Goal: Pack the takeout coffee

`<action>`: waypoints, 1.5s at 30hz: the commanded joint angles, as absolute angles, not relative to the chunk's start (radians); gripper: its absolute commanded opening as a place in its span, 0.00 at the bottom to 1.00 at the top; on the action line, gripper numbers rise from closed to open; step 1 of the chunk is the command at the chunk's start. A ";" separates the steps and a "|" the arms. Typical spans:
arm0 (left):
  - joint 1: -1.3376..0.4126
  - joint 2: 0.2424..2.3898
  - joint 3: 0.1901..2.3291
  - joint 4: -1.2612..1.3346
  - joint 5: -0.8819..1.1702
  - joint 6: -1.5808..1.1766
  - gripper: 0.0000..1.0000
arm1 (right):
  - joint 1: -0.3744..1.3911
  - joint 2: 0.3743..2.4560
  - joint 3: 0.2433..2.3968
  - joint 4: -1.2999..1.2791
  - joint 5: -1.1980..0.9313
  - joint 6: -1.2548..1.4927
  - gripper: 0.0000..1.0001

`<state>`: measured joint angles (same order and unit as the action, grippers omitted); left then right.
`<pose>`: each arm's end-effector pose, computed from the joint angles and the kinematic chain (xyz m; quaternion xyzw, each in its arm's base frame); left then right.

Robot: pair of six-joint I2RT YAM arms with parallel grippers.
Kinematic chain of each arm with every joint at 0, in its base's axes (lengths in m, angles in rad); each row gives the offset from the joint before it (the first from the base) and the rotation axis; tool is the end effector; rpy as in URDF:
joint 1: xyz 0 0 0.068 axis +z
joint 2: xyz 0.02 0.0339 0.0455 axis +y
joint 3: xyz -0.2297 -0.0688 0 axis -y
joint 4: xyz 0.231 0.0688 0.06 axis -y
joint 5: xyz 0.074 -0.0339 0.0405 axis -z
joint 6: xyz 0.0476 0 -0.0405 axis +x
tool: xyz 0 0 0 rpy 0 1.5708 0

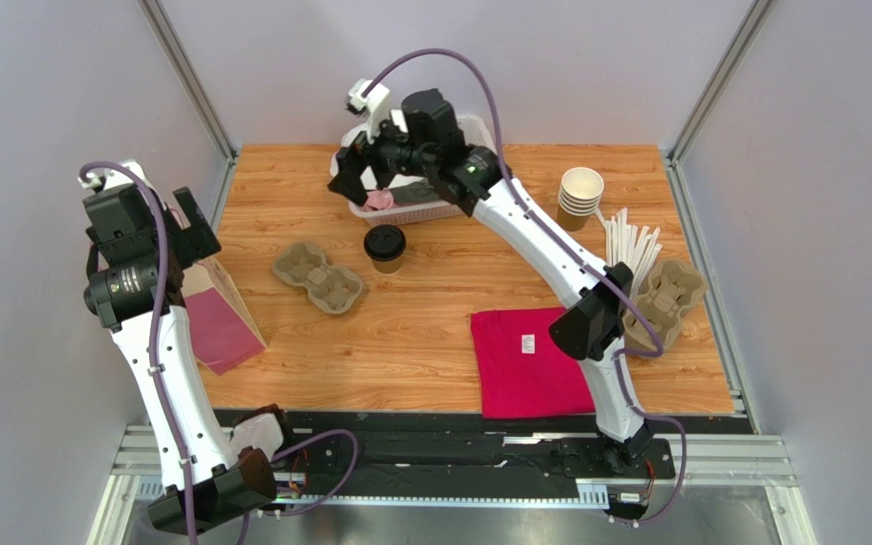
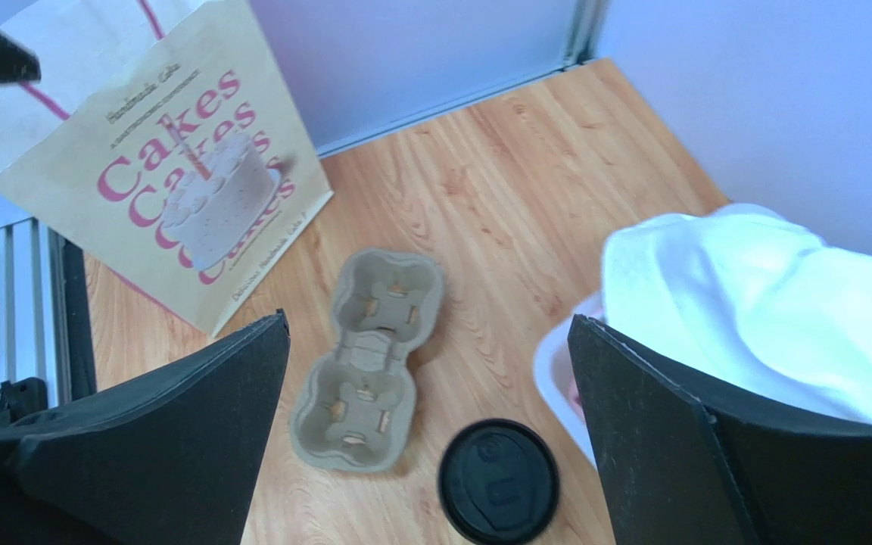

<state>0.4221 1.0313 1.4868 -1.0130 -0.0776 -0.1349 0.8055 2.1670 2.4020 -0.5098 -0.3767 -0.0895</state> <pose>0.1683 0.0796 0.4018 -0.2583 0.8349 0.1030 0.4750 0.3154 0.3536 0.3836 -0.4408 0.6572 0.3476 0.5030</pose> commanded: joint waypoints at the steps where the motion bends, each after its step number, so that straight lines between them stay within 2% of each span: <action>1: 0.439 0.993 1.416 -0.993 -0.008 -0.120 0.99 | 0.772 2.118 2.402 -0.591 -0.413 -0.080 1.00; 10: 0.437 0.999 1.287 -0.907 0.040 -0.103 0.91 | 0.696 2.112 2.419 -0.635 -0.402 -0.061 1.00; 13: 0.439 1.023 1.276 -0.890 0.044 -0.092 0.85 | 0.675 2.100 2.421 -0.640 -0.399 -0.052 1.00; 16: 0.437 1.045 1.272 -0.870 0.040 -0.060 0.75 | 0.655 2.083 2.427 -0.644 -0.400 -0.040 1.00; 22: 0.437 1.097 1.388 -0.903 0.020 0.055 0.46 | 0.603 2.034 2.431 -0.644 -0.371 -0.035 1.00; 25: 0.439 1.101 1.468 -0.916 0.043 0.092 0.25 | 0.571 1.999 2.428 -0.646 -0.362 -0.023 1.00; 26: 0.437 1.115 1.488 -0.937 0.049 0.097 0.13 | 0.554 1.984 2.427 -0.644 -0.359 -0.018 1.00; 29: 0.437 1.147 1.575 -0.974 0.049 0.118 0.00 | 0.519 1.968 2.421 -0.641 -0.347 -0.006 1.00; 35: 0.437 1.196 1.742 -1.014 0.066 0.141 0.00 | 0.451 1.936 2.402 -0.644 -0.347 0.069 1.00; 40: 0.439 1.169 1.775 -0.936 0.089 0.138 0.00 | 0.436 1.913 2.373 -0.644 -0.356 0.077 0.99; 45: 0.428 1.192 1.943 -0.908 0.326 0.114 0.00 | 0.428 1.916 2.402 -0.644 -0.348 0.055 1.00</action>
